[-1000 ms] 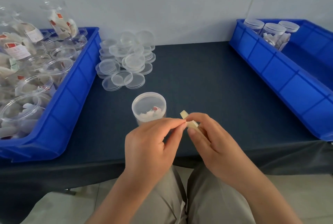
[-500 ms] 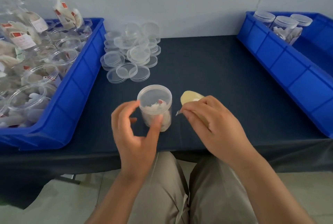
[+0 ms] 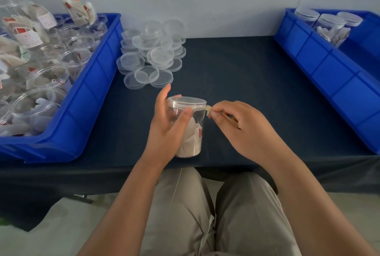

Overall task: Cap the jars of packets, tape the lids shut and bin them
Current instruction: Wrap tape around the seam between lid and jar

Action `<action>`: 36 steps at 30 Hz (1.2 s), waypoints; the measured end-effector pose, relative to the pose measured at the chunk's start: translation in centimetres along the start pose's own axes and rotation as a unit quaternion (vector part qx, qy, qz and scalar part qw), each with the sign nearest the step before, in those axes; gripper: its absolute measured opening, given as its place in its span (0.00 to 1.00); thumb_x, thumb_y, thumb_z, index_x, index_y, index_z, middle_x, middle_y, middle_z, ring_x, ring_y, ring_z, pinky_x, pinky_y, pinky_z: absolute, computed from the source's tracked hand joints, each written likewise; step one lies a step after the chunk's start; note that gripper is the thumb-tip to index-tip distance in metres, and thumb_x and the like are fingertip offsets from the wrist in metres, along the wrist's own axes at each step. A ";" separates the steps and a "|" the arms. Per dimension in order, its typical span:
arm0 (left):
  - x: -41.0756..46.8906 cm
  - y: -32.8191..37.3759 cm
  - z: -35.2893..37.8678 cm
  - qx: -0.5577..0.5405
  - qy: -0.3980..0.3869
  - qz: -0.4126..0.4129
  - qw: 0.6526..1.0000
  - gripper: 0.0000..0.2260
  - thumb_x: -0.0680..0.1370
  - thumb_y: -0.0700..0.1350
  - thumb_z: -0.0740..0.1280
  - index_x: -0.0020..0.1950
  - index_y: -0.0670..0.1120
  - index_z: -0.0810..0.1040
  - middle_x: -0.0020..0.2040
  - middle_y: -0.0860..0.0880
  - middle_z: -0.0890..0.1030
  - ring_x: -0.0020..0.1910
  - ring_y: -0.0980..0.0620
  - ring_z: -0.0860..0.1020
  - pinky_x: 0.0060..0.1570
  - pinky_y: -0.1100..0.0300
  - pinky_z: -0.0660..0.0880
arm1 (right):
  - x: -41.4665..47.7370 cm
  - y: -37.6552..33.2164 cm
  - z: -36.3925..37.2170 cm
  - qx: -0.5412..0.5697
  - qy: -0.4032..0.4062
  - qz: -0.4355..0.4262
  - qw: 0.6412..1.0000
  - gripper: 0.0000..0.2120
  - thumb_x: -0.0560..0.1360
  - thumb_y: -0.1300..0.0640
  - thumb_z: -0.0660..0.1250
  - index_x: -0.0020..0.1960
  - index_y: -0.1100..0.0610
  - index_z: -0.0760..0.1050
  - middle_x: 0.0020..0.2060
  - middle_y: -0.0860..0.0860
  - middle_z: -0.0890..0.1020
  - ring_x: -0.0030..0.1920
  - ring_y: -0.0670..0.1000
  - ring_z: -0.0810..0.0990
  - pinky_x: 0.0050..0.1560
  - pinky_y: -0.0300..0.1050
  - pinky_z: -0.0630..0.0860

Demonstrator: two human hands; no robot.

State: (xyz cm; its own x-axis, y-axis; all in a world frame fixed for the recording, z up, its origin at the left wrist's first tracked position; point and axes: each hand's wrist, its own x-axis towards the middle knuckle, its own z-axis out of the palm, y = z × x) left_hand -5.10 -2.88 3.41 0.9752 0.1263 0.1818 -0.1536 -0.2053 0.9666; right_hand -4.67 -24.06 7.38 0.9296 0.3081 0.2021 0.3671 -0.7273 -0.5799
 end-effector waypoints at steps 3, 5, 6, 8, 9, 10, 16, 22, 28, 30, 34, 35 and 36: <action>0.0 0.6 0.0 0.008 -0.008 -0.004 1.000 0.21 0.81 0.58 0.65 0.74 0.67 0.66 0.62 0.71 0.76 0.60 0.71 0.78 0.50 0.80 0.71 | 0.4 0.0 -0.1 0.000 -0.017 0.006 1.000 0.12 0.85 0.42 0.57 0.58 0.41 0.79 0.45 0.41 0.81 0.49 0.43 0.77 0.47 0.41 0.77; 0.0 0.7 0.1 0.015 -0.009 0.008 1.000 0.22 0.78 0.61 0.67 0.71 0.64 0.67 0.59 0.71 0.77 0.59 0.67 0.80 0.50 0.76 0.74 | 0.6 0.0 -0.2 -0.008 -0.031 0.012 0.999 0.10 0.85 0.42 0.59 0.58 0.40 0.79 0.45 0.40 0.81 0.48 0.42 0.77 0.46 0.40 0.76; 0.0 0.8 0.2 0.024 -0.007 0.019 1.000 0.24 0.76 0.63 0.70 0.70 0.62 0.68 0.59 0.69 0.78 0.59 0.64 0.81 0.50 0.73 0.76 | 0.7 0.0 -0.2 -0.013 -0.033 0.013 0.999 0.09 0.85 0.43 0.60 0.58 0.40 0.79 0.45 0.40 0.80 0.47 0.42 0.78 0.46 0.40 0.75; -0.1 0.9 0.5 0.053 0.000 0.042 0.998 0.29 0.71 0.66 0.75 0.67 0.62 0.68 0.59 0.65 0.78 0.59 0.60 0.82 0.51 0.68 0.79 | 0.8 -0.1 -0.2 -0.020 -0.030 0.016 0.999 0.08 0.85 0.43 0.62 0.58 0.40 0.79 0.44 0.40 0.79 0.46 0.43 0.78 0.44 0.40 0.75; -0.1 1.0 0.6 0.070 0.004 0.053 0.996 0.31 0.69 0.68 0.77 0.65 0.63 0.68 0.59 0.65 0.78 0.59 0.60 0.81 0.51 0.68 0.79 | 0.9 -0.2 -0.2 -0.020 -0.027 0.019 0.999 0.08 0.84 0.42 0.62 0.58 0.40 0.79 0.44 0.40 0.79 0.45 0.43 0.78 0.43 0.40 0.74; 0.0 1.0 0.6 0.084 0.008 0.064 0.994 0.32 0.68 0.70 0.77 0.64 0.64 0.68 0.59 0.67 0.77 0.58 0.61 0.81 0.51 0.70 0.78 | 1.0 -0.2 -0.2 -0.019 -0.025 0.021 0.999 0.08 0.84 0.42 0.62 0.57 0.40 0.80 0.44 0.40 0.80 0.45 0.43 0.78 0.43 0.40 0.74; 0.4 0.8 0.4 0.136 0.031 0.079 0.987 0.36 0.64 0.78 0.74 0.65 0.63 0.68 0.60 0.70 0.77 0.59 0.64 0.80 0.49 0.73 0.76 | 1.0 -0.4 -0.2 -0.023 -0.015 0.030 0.999 0.07 0.85 0.44 0.64 0.57 0.40 0.81 0.45 0.40 0.80 0.46 0.43 0.78 0.44 0.41 0.76; 0.5 0.9 0.3 0.140 0.028 0.076 0.987 0.36 0.64 0.79 0.73 0.64 0.65 0.67 0.59 0.72 0.75 0.59 0.68 0.78 0.48 0.76 0.76 | 1.1 -0.5 -0.1 -0.033 -0.014 0.031 0.999 0.07 0.85 0.45 0.65 0.58 0.40 0.81 0.44 0.38 0.80 0.45 0.42 0.78 0.41 0.36 0.72; 0.7 1.4 0.3 0.147 0.042 0.067 0.986 0.34 0.63 0.81 0.69 0.61 0.64 0.68 0.56 0.70 0.76 0.56 0.67 0.79 0.45 0.75 0.77 | 1.1 -0.7 -0.2 -0.046 -0.018 0.024 0.998 0.11 0.83 0.40 0.62 0.58 0.39 0.81 0.45 0.40 0.81 0.45 0.44 0.79 0.44 0.44 0.79; 0.7 1.3 0.2 0.150 0.043 0.071 0.985 0.32 0.66 0.79 0.70 0.60 0.62 0.69 0.53 0.65 0.80 0.53 0.62 0.82 0.45 0.71 0.78 | 1.2 -0.7 -0.2 -0.045 -0.021 0.027 0.998 0.12 0.83 0.37 0.62 0.59 0.39 0.81 0.48 0.39 0.82 0.48 0.44 0.80 0.46 0.45 0.81; 1.2 0.9 -0.3 0.172 0.034 0.077 0.981 0.27 0.69 0.71 0.73 0.61 0.61 0.71 0.56 0.62 0.81 0.54 0.61 0.83 0.46 0.70 0.80 | 1.4 -0.5 0.0 -0.039 -0.031 0.020 0.999 0.15 0.83 0.34 0.60 0.59 0.39 0.81 0.48 0.37 0.82 0.48 0.42 0.80 0.47 0.43 0.81; 1.3 0.8 -0.5 0.168 0.032 0.069 0.983 0.26 0.69 0.70 0.73 0.62 0.61 0.72 0.56 0.62 0.81 0.54 0.62 0.83 0.45 0.71 0.79 | 1.4 -0.5 -0.1 -0.032 -0.038 0.018 0.999 0.15 0.83 0.34 0.60 0.59 0.38 0.81 0.47 0.36 0.82 0.48 0.41 0.80 0.46 0.42 0.80; 1.4 0.8 -0.7 0.165 0.029 0.061 0.984 0.26 0.70 0.70 0.73 0.61 0.61 0.73 0.55 0.63 0.81 0.54 0.63 0.82 0.44 0.72 0.78 | 1.6 -0.4 -0.2 -0.025 -0.049 0.018 0.998 0.14 0.83 0.34 0.60 0.59 0.38 0.80 0.46 0.36 0.82 0.47 0.40 0.80 0.46 0.41 0.80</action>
State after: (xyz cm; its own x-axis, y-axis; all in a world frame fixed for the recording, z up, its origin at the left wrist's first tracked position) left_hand -4.00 -2.19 4.60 0.9404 0.1353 0.3120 -0.1991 -0.5245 0.8278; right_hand -3.36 -23.39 8.07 0.9354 0.3385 0.1025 0.3376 -0.7682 -0.5440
